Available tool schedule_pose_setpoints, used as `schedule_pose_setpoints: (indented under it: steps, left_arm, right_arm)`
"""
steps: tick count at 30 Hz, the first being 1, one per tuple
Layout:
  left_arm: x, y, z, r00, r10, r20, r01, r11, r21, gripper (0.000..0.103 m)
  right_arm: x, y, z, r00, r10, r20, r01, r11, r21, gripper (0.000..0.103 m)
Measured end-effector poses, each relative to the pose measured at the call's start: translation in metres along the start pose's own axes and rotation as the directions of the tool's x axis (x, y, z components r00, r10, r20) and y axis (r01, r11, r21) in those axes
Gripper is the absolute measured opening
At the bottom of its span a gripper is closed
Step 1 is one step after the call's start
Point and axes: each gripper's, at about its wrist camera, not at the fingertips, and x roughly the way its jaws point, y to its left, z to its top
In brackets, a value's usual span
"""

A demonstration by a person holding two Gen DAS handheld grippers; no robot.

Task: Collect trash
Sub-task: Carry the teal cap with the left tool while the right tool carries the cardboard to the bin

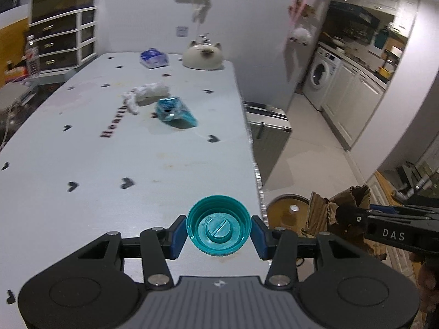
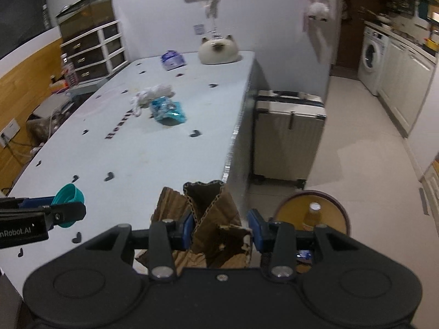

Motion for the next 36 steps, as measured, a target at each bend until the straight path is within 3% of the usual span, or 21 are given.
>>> schedule_pose_setpoints:
  steps: [10, 23, 29, 36]
  left_arm:
    - [0.039, -0.077, 0.014, 0.998, -0.047, -0.032, 0.049, 0.997, 0.057, 0.050]
    - [0.151, -0.179, 0.047, 0.987, -0.077, -0.142, 0.083, 0.996, 0.035, 0.050]
    - [0.214, -0.209, 0.051, 0.968, -0.096, -0.233, 0.099, 0.995, 0.001, 0.050]
    - [0.294, -0.227, 0.045, 0.928, -0.097, -0.359, 0.110, 0.994, 0.016, 0.050]
  right_arm:
    - [0.002, -0.092, 0.002, 0.997, -0.072, -0.011, 0.072, 0.994, 0.083, 0.043]
    - [0.058, -0.240, 0.029, 0.987, -0.125, -0.098, 0.138, 0.980, 0.145, 0.043]
    - [0.094, -0.291, 0.036, 0.978, -0.131, -0.159, 0.155, 0.977, 0.145, 0.044]
    - [0.156, -0.314, 0.035, 0.969, -0.059, -0.240, 0.098, 0.983, 0.154, 0.046]
